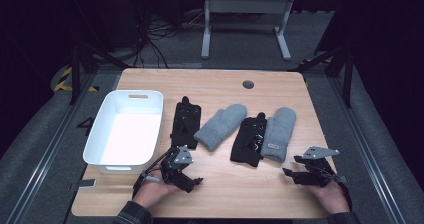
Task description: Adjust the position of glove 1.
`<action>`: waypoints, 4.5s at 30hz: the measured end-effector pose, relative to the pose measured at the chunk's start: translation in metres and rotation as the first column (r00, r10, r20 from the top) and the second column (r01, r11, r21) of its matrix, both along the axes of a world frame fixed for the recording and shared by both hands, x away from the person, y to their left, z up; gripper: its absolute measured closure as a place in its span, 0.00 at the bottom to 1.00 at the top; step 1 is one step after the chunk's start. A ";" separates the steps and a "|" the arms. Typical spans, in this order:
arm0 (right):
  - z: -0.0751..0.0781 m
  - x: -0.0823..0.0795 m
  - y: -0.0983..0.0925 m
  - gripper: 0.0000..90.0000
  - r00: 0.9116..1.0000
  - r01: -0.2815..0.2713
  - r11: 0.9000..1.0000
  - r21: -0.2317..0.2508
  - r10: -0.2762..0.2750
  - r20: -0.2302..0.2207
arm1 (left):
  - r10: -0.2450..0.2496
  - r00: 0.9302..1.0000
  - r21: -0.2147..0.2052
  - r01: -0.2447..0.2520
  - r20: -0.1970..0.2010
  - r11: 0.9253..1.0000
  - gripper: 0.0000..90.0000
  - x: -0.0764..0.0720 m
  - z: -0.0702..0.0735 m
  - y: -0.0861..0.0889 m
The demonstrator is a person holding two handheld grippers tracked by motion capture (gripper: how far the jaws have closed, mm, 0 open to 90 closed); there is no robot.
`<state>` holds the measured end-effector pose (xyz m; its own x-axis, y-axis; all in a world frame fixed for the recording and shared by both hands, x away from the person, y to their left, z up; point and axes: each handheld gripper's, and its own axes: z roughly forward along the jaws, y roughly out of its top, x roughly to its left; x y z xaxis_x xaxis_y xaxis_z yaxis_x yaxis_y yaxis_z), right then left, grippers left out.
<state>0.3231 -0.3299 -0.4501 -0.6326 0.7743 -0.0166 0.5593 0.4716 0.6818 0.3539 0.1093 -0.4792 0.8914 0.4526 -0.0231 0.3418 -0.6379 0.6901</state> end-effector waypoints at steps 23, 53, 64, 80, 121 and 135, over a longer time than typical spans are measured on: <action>0.031 0.046 0.005 1.00 0.998 -0.065 0.996 0.065 0.064 0.010 | -0.007 1.000 0.000 0.007 -0.001 1.000 0.00 0.001 0.000 0.000; 0.016 0.052 0.009 1.00 0.998 -0.056 0.998 -0.002 0.055 -0.038 | -0.012 1.000 0.003 0.012 -0.001 1.000 0.00 0.001 0.000 0.000; 0.016 0.026 0.009 1.00 0.997 -0.066 0.998 0.006 0.066 -0.050 | -0.015 1.000 0.006 0.015 -0.002 1.000 0.00 0.002 0.000 0.000; 0.014 -0.016 0.022 1.00 0.990 -0.126 0.991 0.040 0.128 -0.055 | -0.017 1.000 0.008 0.017 0.002 1.000 0.00 0.002 0.001 0.000; 0.019 -0.015 0.064 1.00 0.944 -0.327 0.944 0.055 0.329 -0.027 | -0.018 1.000 0.006 0.018 0.001 1.000 0.00 0.002 0.000 -0.001; 0.010 0.031 0.040 1.00 0.972 -0.230 0.973 0.001 0.229 -0.058 | -0.017 1.000 0.006 0.017 0.001 1.000 0.00 0.002 0.000 -0.001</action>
<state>0.3543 -0.2902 -0.4399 -0.7935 0.6083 0.0209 0.4740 0.5960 0.6482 0.3559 0.1087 -0.4788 0.8991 0.4373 -0.0201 0.3303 -0.6476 0.6867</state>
